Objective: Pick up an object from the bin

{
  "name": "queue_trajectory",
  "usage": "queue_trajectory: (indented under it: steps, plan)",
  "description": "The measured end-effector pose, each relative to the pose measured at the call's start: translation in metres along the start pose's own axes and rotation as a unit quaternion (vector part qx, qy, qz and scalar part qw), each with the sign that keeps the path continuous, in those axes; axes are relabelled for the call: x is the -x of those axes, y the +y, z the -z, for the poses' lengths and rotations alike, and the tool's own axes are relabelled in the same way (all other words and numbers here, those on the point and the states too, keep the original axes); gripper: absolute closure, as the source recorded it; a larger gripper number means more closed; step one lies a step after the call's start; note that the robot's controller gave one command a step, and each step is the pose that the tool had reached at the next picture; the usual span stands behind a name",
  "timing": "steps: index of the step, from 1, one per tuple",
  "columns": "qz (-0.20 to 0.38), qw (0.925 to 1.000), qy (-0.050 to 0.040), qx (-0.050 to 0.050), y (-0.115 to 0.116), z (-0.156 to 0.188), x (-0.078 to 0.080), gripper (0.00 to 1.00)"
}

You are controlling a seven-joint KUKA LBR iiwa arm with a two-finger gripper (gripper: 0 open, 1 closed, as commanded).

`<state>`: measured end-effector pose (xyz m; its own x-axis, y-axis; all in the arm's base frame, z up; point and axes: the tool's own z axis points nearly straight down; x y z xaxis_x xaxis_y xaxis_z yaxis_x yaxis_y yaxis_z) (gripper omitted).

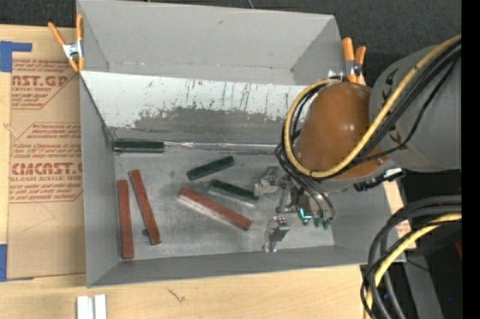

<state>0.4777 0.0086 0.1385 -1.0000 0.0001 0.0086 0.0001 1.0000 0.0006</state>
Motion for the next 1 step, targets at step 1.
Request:
queue_trajectory:
  steps: [1]
  plan:
    - [0.000,1.0000,-0.0022,0.000,0.0000,0.0029,0.0009,0.00]
